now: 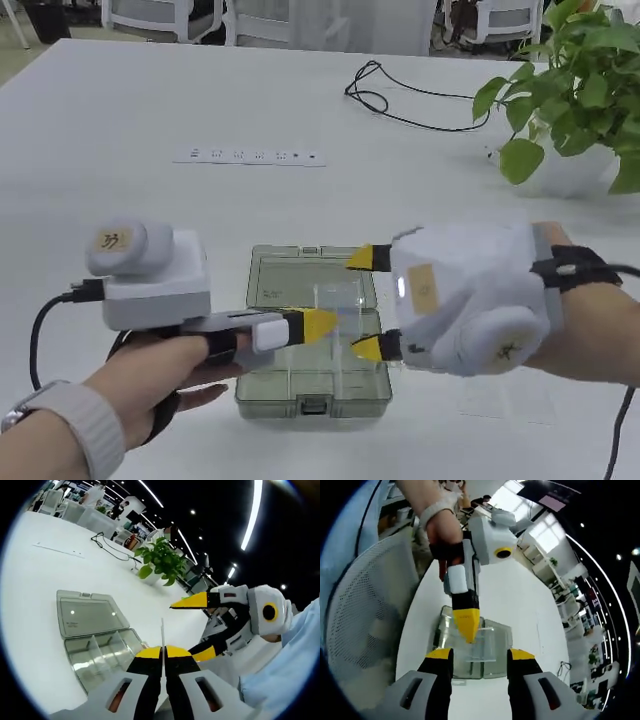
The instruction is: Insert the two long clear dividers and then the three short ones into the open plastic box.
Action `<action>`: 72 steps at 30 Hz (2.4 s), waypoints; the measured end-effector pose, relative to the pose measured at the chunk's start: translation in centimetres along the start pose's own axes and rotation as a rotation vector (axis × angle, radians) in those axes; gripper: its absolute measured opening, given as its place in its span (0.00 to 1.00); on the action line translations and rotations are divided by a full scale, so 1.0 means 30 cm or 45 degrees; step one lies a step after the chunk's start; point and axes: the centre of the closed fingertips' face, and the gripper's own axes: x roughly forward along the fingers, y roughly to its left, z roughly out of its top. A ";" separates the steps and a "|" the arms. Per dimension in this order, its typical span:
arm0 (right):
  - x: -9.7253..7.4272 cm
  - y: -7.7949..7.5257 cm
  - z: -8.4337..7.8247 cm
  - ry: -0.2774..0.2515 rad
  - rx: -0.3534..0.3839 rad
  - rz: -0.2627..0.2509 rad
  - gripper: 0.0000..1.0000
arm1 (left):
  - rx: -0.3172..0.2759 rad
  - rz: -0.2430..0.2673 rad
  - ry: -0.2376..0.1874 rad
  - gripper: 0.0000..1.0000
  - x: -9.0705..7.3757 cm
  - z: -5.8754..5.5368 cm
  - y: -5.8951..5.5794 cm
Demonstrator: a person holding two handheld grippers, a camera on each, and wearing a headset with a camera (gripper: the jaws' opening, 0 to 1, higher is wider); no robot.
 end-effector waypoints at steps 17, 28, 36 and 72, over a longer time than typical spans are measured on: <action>-0.064 -0.028 0.057 -0.041 0.348 0.548 0.23 | 0.473 -0.179 0.133 0.00 -0.033 -0.042 -0.056; -0.016 0.041 0.052 0.097 0.328 0.762 0.10 | 0.638 -0.256 0.107 0.00 -0.047 -0.024 -0.078; 0.003 0.048 0.063 0.112 0.325 0.815 0.06 | 0.650 -0.270 0.062 0.00 -0.057 -0.005 -0.063; 0.139 0.021 0.088 0.261 0.354 0.801 0.02 | 0.682 0.010 0.017 0.40 -0.158 -0.018 0.107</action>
